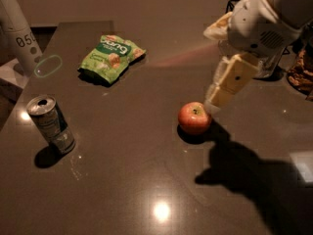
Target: Knock redbull can over
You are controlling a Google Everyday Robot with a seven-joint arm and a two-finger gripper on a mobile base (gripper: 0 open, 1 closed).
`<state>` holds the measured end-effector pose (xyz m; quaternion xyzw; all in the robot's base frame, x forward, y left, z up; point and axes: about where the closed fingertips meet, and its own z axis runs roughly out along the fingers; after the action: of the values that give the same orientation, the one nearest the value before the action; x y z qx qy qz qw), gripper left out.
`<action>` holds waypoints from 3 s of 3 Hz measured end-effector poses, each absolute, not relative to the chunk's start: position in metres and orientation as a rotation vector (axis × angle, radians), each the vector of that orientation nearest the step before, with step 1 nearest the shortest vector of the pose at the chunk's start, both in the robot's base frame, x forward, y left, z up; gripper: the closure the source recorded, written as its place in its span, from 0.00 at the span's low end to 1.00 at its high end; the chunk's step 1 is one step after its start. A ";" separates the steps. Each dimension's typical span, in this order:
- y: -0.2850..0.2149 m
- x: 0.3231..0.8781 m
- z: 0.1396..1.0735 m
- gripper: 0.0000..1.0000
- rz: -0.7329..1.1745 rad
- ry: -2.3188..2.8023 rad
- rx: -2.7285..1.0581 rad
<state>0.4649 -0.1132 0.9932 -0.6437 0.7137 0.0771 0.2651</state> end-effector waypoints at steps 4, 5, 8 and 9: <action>0.065 0.458 0.969 0.00 0.621 1.657 -1.703; 0.098 0.452 0.960 0.00 0.661 1.611 -1.732; 0.172 0.442 0.931 0.00 0.723 1.589 -1.838; 0.189 0.436 0.925 0.00 0.741 1.579 -1.872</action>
Offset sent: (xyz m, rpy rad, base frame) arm -0.0041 0.1457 -0.0146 0.3310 0.0586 0.1586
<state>0.4361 0.1889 0.9251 -0.7009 0.5910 0.2772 0.2874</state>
